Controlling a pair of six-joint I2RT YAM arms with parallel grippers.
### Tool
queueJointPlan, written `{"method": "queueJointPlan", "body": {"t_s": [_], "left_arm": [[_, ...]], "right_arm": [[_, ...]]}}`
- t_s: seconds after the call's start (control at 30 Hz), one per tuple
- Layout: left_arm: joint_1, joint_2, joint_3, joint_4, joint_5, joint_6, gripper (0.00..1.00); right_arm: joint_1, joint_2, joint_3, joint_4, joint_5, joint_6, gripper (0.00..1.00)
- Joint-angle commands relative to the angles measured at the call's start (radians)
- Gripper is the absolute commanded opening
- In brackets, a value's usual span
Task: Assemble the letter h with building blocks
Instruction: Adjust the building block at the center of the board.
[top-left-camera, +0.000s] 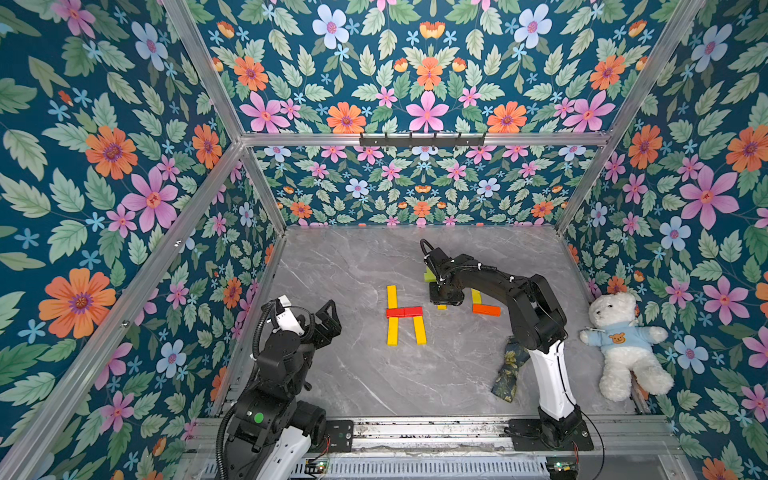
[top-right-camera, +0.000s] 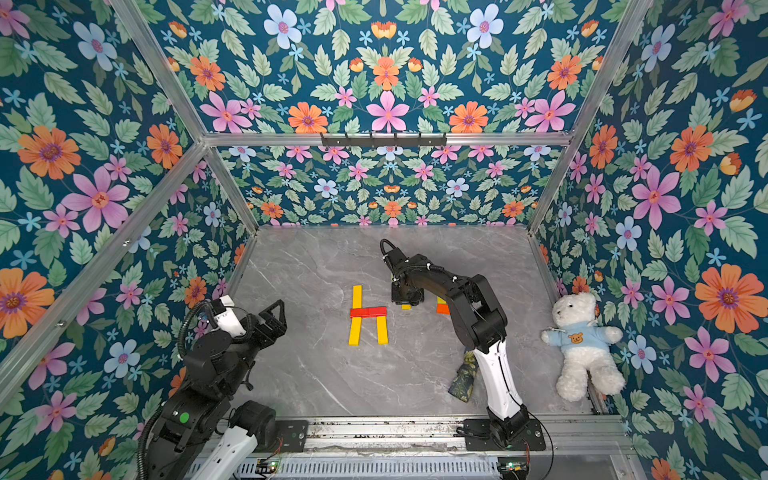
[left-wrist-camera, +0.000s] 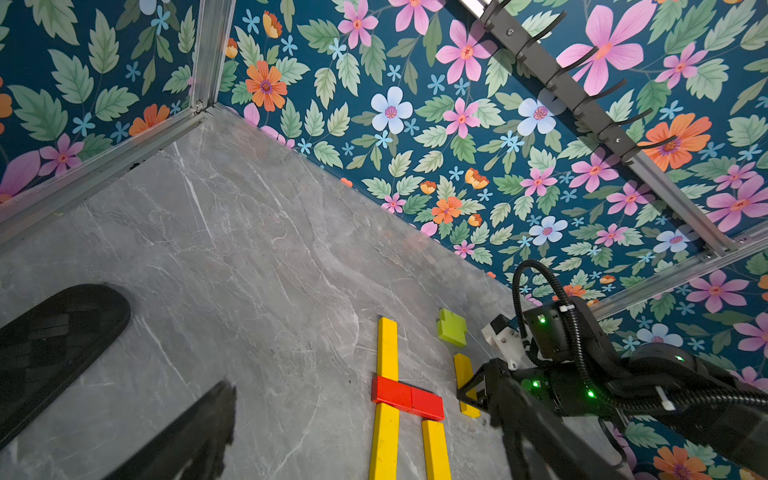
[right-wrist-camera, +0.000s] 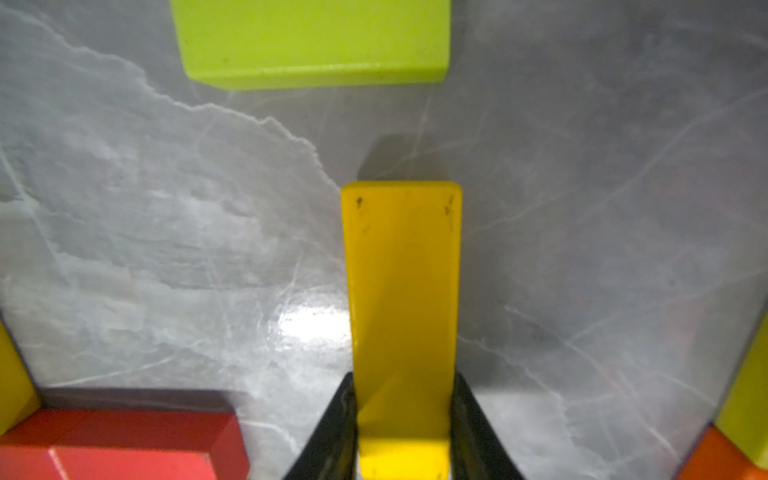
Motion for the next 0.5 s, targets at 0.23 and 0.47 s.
{"method": "queueJointPlan", "body": {"t_s": [0.23,0.47], "left_arm": [[0.001,0.004,0.001,0.020,-0.006,-0.005,1.00],[0.001,0.009,0.002,0.023,-0.004,-0.005,1.00]], "right_arm": [[0.005,-0.021,-0.017,-0.015,0.010,0.017,0.60],[0.005,-0.065,0.059,-0.019,0.033,0.017,0.78]]}}
